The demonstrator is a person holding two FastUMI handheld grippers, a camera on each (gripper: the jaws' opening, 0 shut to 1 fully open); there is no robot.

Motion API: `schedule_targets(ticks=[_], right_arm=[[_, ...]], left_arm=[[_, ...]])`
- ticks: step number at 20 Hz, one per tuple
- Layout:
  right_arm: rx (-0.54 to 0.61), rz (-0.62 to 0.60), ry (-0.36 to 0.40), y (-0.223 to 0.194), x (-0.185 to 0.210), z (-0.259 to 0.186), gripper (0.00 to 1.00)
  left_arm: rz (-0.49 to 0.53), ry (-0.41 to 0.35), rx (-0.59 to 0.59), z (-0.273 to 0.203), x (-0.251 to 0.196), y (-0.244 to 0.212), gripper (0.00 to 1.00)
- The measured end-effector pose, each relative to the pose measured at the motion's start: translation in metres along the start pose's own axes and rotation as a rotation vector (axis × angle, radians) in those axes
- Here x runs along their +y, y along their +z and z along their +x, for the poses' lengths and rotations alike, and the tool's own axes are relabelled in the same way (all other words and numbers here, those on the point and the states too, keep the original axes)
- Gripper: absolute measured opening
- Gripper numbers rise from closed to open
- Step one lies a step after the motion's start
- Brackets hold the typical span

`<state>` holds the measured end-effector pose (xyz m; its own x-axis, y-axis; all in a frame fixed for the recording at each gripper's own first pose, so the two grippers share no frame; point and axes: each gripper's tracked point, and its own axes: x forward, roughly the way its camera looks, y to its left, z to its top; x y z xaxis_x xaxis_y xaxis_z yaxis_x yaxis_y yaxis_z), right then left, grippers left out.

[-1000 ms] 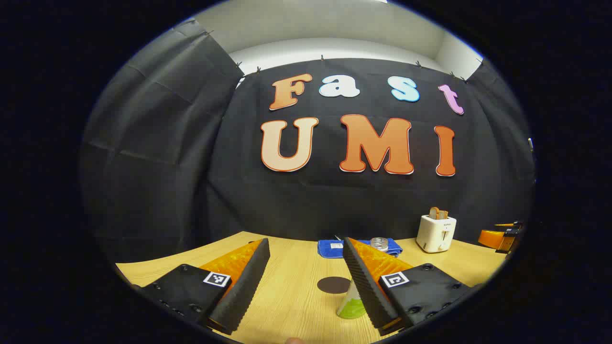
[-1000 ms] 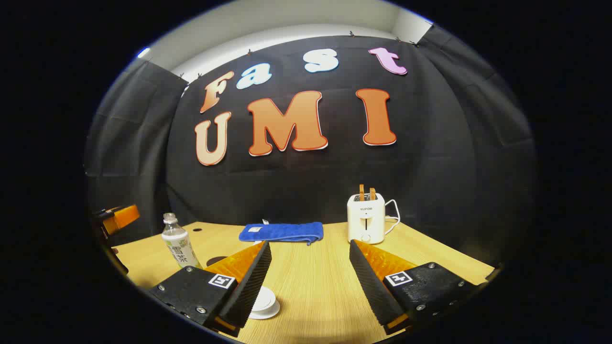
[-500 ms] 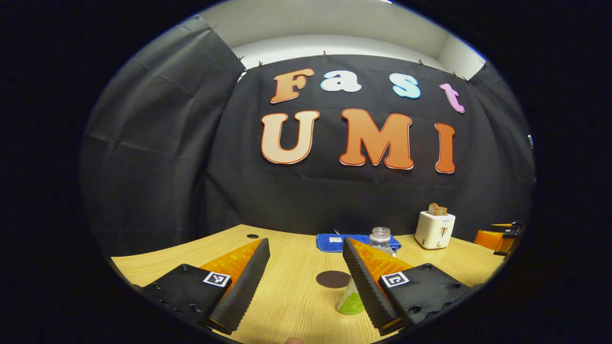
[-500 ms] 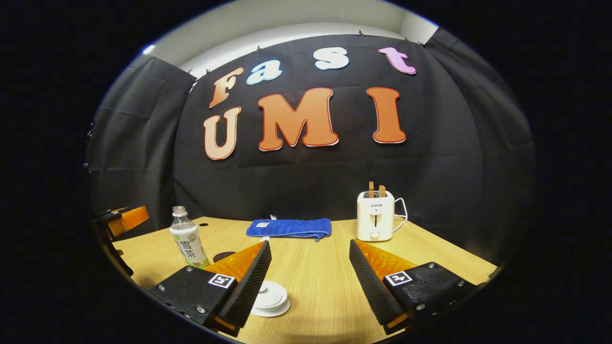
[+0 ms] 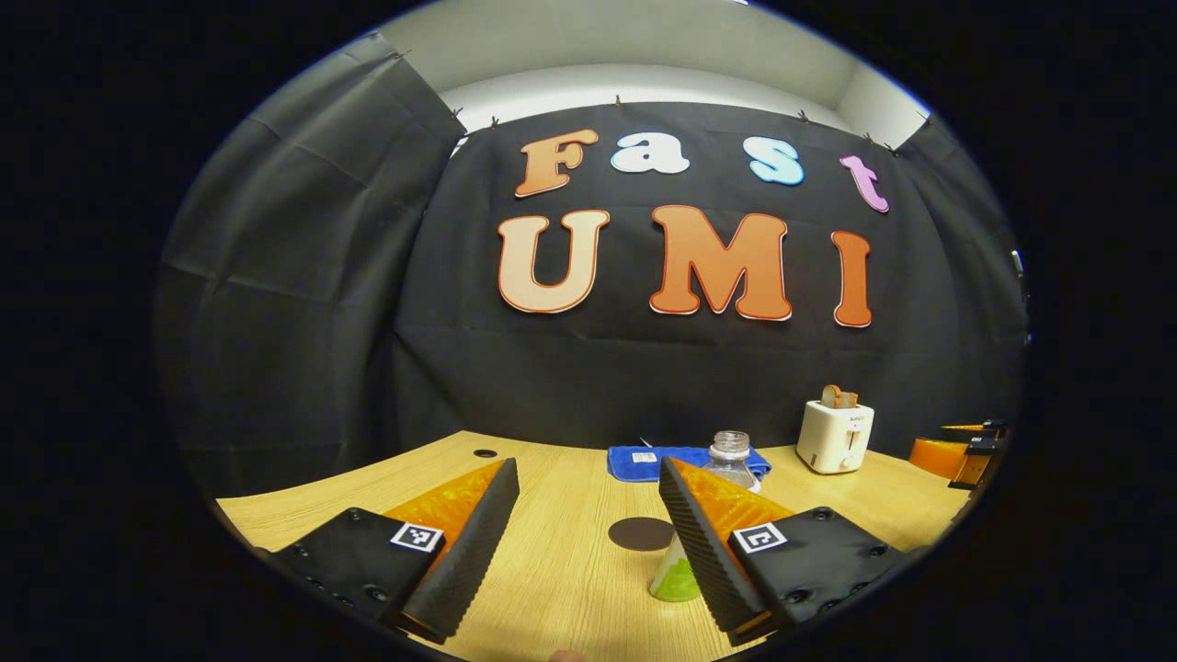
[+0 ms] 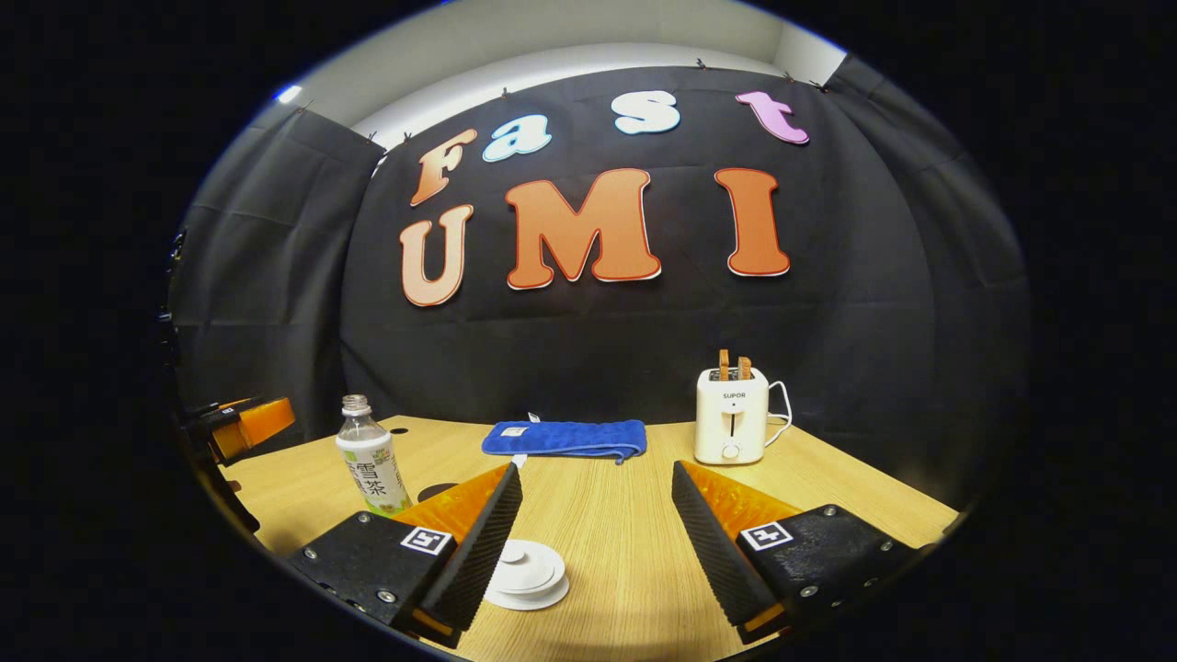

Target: Open the teacup lid with one hand, grasp the water bottle and pour water into the teacup with the other hand; after pouring, place the water bottle on the coaster and then close the teacup lid.

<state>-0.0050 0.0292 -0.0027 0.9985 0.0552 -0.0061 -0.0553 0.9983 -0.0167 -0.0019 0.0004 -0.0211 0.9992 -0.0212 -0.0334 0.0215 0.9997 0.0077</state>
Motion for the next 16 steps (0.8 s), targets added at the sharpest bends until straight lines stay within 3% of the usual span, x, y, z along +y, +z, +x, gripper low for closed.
schedule_targets(ticks=[11,16], right_arm=[[0.023,0.014,0.033,-0.013,0.016,0.010,0.98],[0.108,-0.026,0.039,-0.045,0.031,0.016,0.98]], left_arm=[[0.028,-0.042,0.032,0.006,-0.013,-0.011,0.99],[0.042,-0.067,0.033,0.009,-0.022,-0.015,0.99]])
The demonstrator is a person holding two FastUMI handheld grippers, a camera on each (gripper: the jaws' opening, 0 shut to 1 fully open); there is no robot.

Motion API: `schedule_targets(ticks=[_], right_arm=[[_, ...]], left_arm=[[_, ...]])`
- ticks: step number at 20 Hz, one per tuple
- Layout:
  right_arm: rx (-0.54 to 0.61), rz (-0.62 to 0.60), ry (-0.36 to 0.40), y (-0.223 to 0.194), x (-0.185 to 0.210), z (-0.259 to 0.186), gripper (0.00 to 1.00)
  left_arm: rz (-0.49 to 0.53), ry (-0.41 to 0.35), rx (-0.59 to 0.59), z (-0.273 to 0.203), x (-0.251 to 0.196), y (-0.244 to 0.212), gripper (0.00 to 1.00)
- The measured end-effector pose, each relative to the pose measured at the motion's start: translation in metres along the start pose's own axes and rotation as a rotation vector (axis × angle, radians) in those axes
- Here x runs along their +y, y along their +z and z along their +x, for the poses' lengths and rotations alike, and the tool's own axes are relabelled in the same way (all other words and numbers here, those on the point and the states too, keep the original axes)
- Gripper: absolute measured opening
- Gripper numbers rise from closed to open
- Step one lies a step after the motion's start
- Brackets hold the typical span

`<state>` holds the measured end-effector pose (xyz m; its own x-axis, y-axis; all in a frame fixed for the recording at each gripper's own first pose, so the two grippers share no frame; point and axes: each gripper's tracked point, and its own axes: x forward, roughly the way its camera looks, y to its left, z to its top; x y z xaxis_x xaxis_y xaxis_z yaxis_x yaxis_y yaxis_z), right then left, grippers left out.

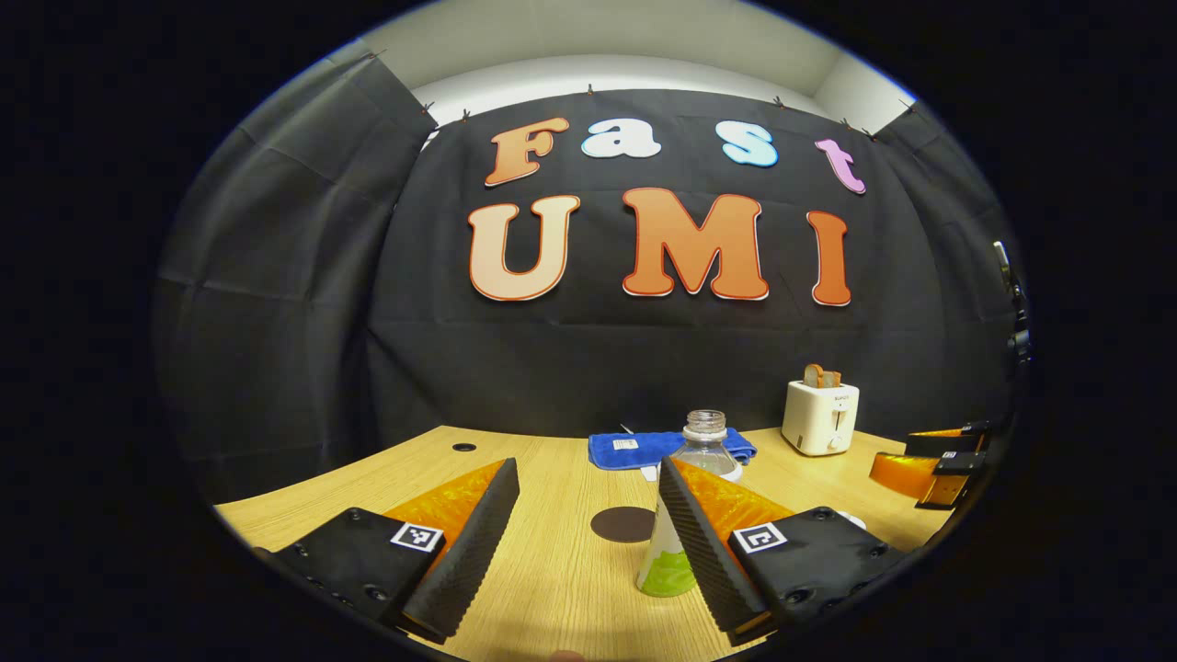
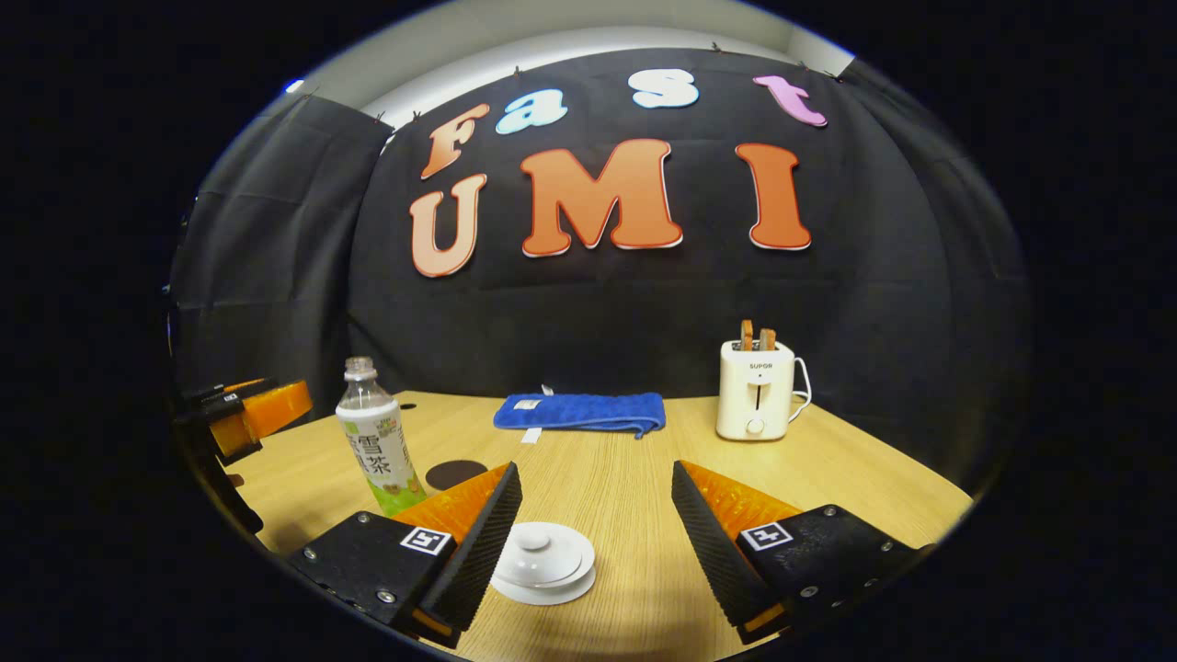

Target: Open the teacup lid with one hand, grasp the water bottle and pour water into the teacup with the other hand; after pouring, place the water bottle on the coaster and then close the teacup lid.

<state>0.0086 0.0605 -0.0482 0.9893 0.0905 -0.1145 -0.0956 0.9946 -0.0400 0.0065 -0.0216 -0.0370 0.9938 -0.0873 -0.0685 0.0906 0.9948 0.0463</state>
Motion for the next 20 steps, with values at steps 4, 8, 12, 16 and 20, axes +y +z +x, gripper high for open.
schedule_targets(ticks=[4,8,12,16,20], right_arm=[[0.040,-0.052,0.001,-0.012,0.011,0.008,0.98],[0.082,-0.071,0.019,-0.025,0.024,0.016,0.93],[0.126,-0.090,0.031,-0.038,0.032,0.023,0.85],[0.159,-0.110,0.040,-0.049,0.037,0.026,0.72],[0.179,-0.096,0.041,-0.056,0.039,0.029,0.53]], left_arm=[[-0.007,-0.018,0.009,0.000,-0.004,-0.006,0.99],[-0.012,-0.009,0.007,-0.001,0.003,-0.006,0.99],[-0.011,-0.004,0.013,-0.001,0.006,-0.009,0.99],[-0.011,0.001,0.021,0.002,0.010,-0.015,0.99],[-0.016,0.005,0.029,0.002,0.013,-0.018,0.99]])
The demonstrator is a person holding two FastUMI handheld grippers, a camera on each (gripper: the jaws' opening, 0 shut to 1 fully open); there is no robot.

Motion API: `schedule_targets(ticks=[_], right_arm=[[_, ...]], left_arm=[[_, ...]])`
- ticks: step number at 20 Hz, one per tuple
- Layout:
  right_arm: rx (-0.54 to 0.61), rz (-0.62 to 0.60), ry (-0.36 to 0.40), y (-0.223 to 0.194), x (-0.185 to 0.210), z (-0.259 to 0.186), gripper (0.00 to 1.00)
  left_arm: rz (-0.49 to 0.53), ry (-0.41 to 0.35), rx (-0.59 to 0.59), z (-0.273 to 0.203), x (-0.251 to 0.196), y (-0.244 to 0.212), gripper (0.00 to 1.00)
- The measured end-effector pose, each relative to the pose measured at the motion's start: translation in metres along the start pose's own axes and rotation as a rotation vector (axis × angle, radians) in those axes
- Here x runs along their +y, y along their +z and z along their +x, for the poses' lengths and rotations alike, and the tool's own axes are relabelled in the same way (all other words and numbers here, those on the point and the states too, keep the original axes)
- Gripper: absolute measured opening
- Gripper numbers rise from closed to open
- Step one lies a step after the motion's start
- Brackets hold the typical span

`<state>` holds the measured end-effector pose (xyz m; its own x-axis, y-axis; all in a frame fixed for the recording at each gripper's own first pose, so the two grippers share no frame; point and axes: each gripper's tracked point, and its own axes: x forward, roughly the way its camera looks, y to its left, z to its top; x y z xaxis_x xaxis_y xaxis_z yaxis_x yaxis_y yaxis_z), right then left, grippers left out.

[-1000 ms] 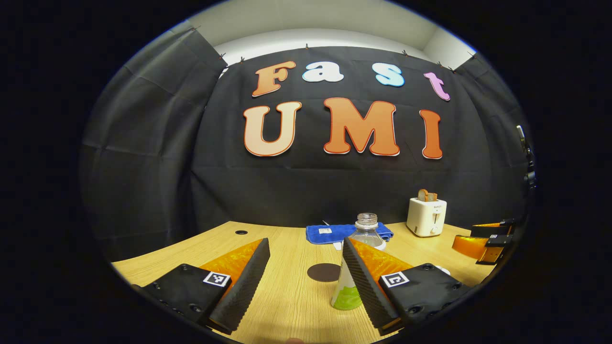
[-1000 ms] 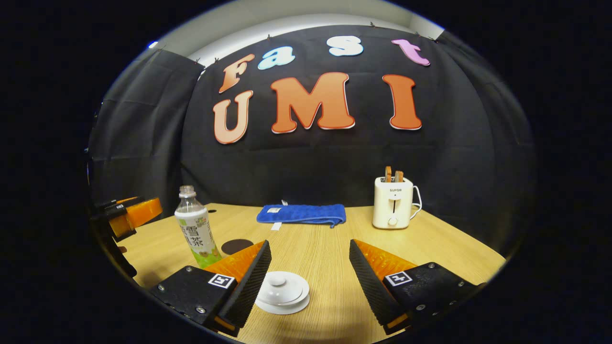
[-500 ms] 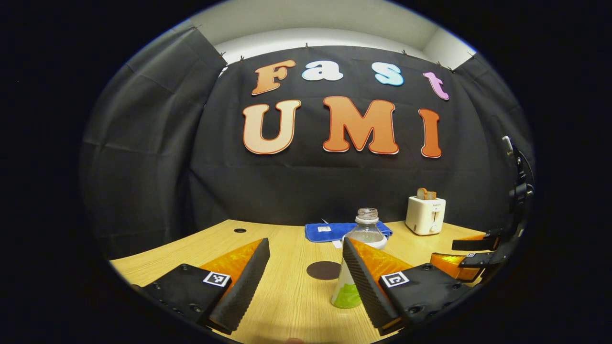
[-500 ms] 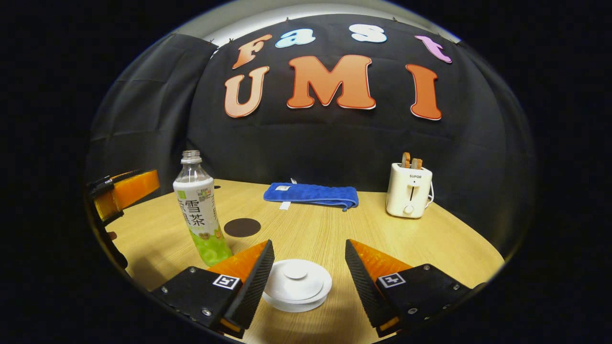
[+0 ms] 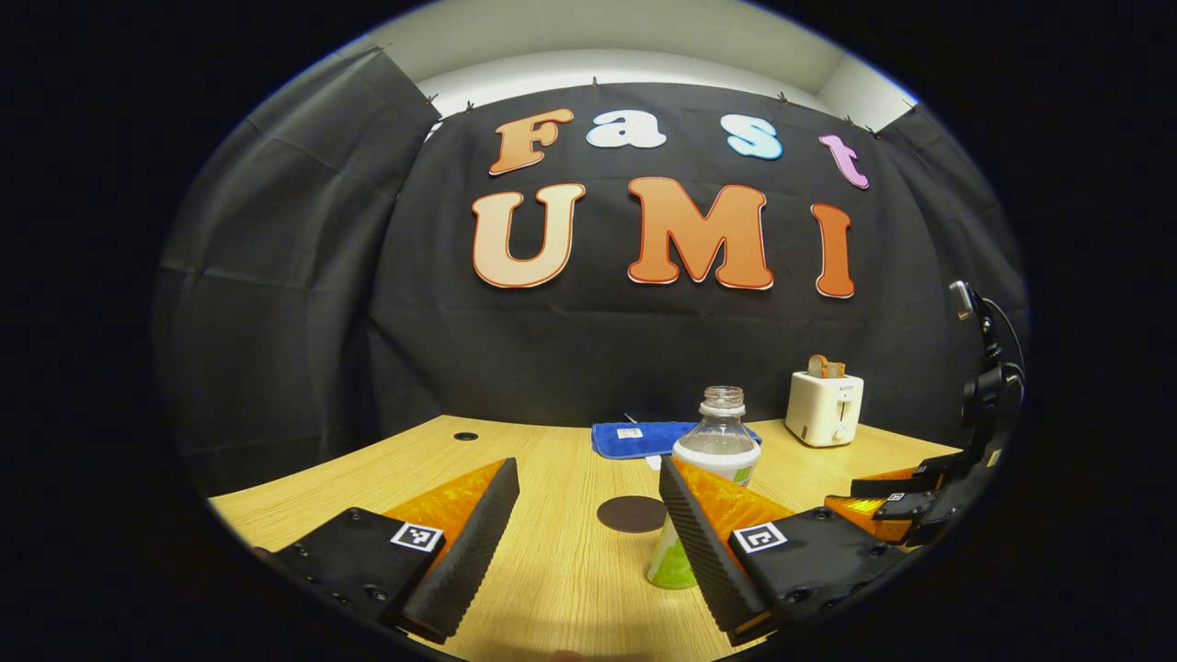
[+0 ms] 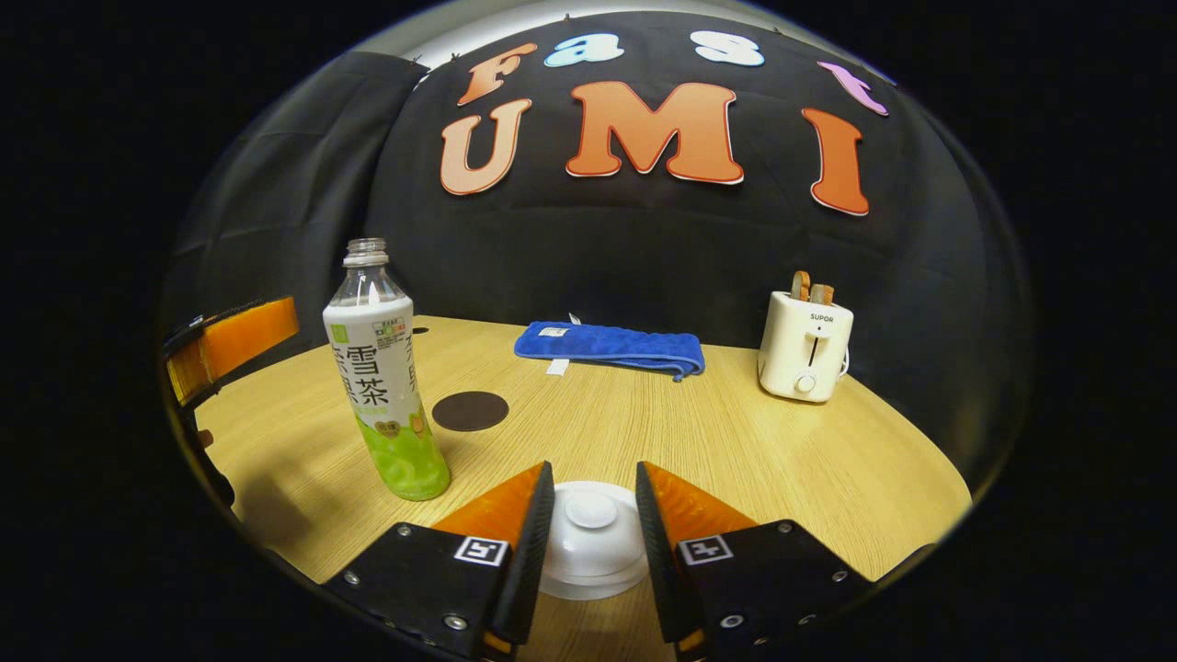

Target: Open the teacup lid with one hand, grasp the water bottle and pour water into the teacup with the other hand; after pouring, place the water bottle on the coaster and then close the teacup lid.

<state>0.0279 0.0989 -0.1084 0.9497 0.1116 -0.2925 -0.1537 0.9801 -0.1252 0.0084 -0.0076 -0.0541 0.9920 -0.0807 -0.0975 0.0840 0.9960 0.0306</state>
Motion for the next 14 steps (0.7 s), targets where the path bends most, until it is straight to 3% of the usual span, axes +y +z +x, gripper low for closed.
schedule_targets(ticks=[1,2,4,10,14], right_arm=[[0.003,0.004,-0.001,-0.001,0.000,0.000,0.53],[0.007,0.006,0.000,-0.002,0.000,0.000,0.42],[0.008,0.006,-0.001,-0.002,0.000,0.001,0.32],[0.003,0.016,0.003,-0.002,0.000,0.002,0.19],[-0.029,0.042,0.006,0.011,-0.004,-0.004,0.18]], left_arm=[[-0.001,0.002,0.000,0.000,0.000,-0.001,0.99],[-0.002,0.002,0.001,0.001,0.001,0.000,0.99],[-0.002,0.002,0.002,0.002,0.002,-0.002,0.99],[-0.004,0.000,0.002,-0.001,0.001,-0.002,0.99],[-0.005,-0.001,-0.001,-0.001,-0.001,-0.001,0.99]])
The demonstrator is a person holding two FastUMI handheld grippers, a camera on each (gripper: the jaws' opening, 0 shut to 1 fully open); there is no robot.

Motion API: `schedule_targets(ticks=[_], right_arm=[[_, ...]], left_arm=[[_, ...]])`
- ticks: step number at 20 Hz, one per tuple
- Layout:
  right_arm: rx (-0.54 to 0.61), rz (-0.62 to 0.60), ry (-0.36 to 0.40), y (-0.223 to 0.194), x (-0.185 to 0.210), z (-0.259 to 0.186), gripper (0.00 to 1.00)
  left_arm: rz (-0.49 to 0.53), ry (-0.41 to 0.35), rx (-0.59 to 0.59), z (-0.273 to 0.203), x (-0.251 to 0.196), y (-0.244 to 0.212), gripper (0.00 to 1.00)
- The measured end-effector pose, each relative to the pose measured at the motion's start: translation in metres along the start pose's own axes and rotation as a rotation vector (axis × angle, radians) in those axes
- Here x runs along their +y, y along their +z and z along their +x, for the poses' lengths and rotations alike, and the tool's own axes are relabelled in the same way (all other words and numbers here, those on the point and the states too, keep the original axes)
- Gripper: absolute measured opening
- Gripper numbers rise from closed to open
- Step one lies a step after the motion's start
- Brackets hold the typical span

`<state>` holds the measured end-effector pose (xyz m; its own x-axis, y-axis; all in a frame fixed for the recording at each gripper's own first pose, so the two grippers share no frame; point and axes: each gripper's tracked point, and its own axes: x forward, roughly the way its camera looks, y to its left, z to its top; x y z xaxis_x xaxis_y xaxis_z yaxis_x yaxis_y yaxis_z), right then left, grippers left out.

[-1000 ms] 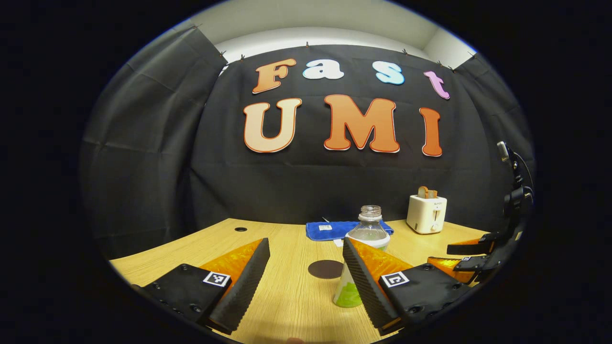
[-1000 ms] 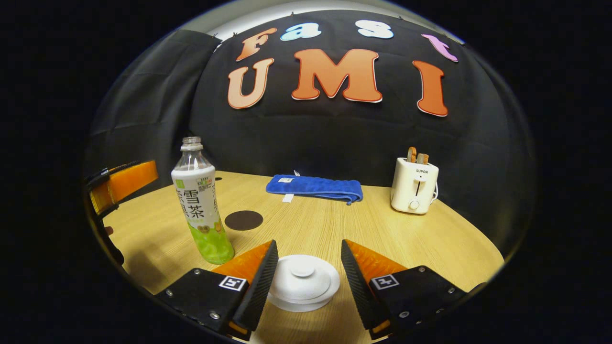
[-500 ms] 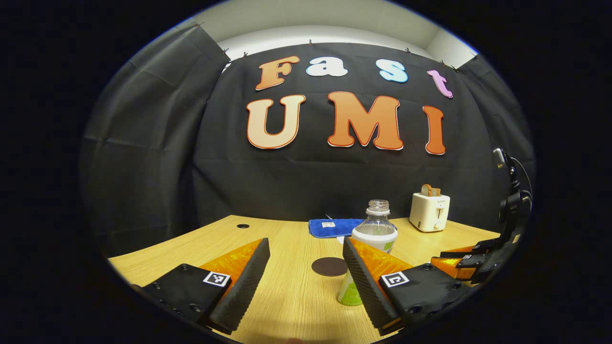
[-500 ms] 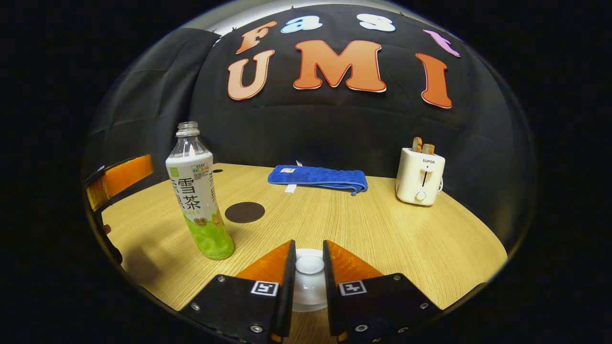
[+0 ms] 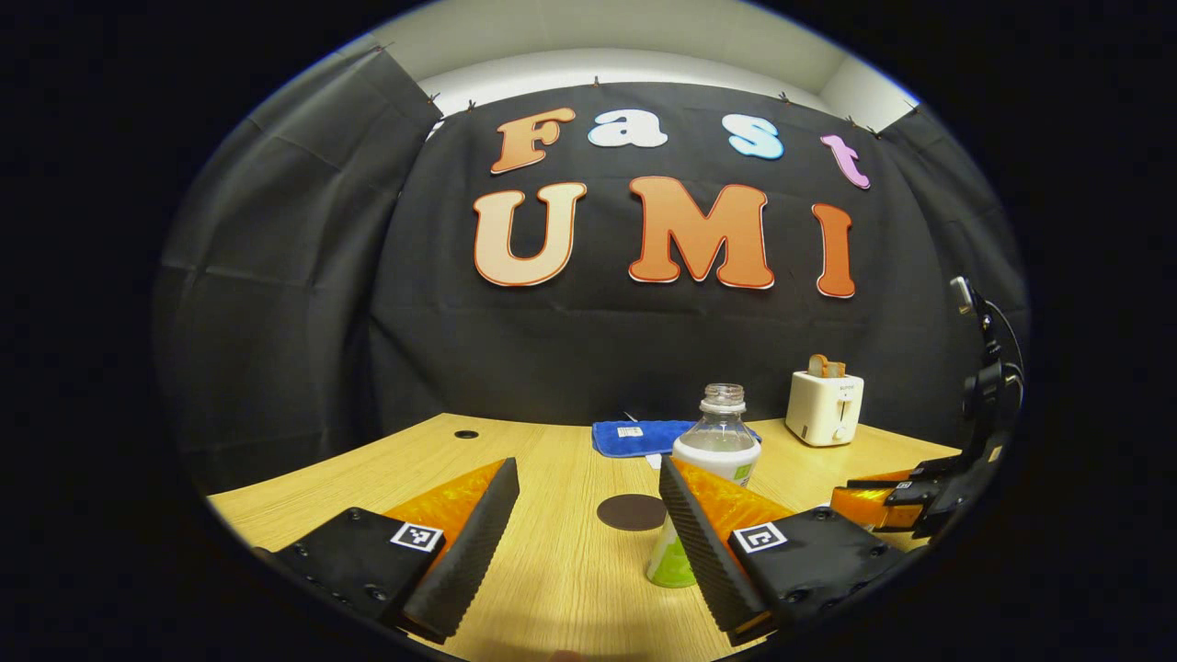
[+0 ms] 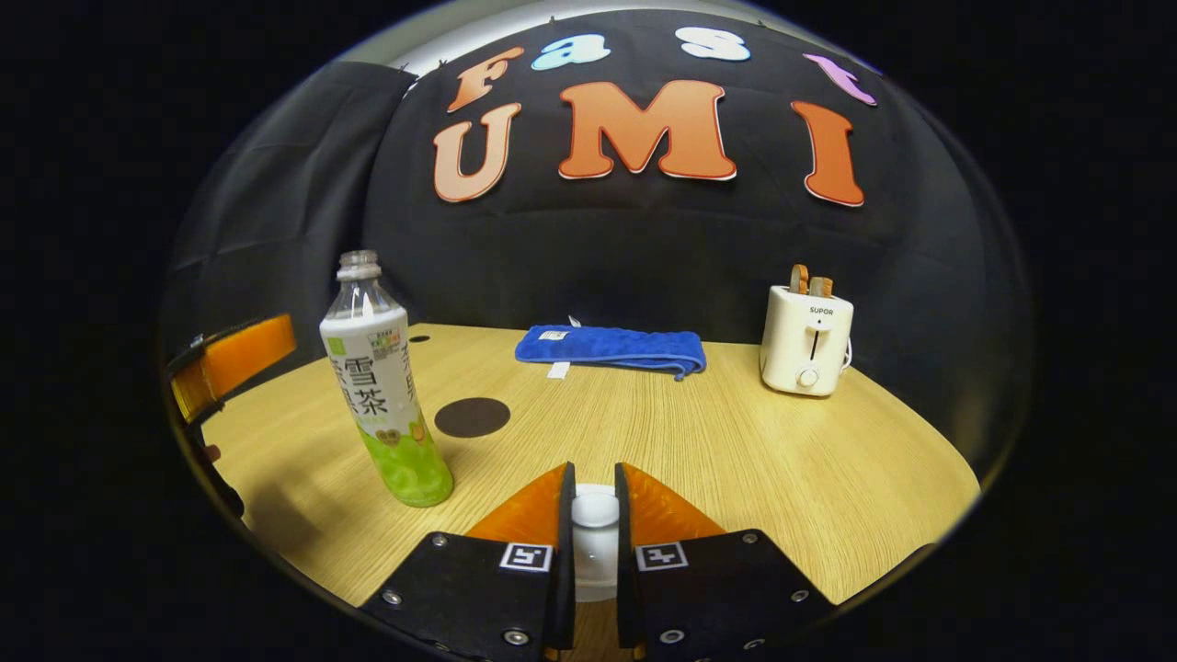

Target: Open the teacup lid with one hand, grasp the water bottle and pour water into the teacup with the other hand; after pouring, place the water bottle on the coaster and then close the teacup lid.

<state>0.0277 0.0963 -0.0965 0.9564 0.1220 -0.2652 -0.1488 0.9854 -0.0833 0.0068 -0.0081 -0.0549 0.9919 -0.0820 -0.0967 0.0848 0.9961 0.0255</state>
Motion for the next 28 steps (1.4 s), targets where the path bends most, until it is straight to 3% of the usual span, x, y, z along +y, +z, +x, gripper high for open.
schedule_targets(ticks=[5,9,16,28], right_arm=[[-0.068,-0.009,-0.016,0.029,-0.017,-0.010,0.19],[-0.102,0.002,-0.090,0.045,-0.059,-0.016,0.18],[-0.101,0.066,-0.199,0.036,-0.121,-0.023,0.18],[-0.078,0.091,-0.179,0.024,-0.135,-0.012,0.18]], left_arm=[[0.005,-0.037,0.003,-0.008,-0.013,0.000,0.99],[0.006,-0.096,0.023,-0.015,-0.036,-0.004,0.99],[-0.017,-0.212,0.101,-0.010,-0.078,-0.031,0.99],[0.077,-0.182,0.141,0.037,-0.089,-0.054,0.99]])
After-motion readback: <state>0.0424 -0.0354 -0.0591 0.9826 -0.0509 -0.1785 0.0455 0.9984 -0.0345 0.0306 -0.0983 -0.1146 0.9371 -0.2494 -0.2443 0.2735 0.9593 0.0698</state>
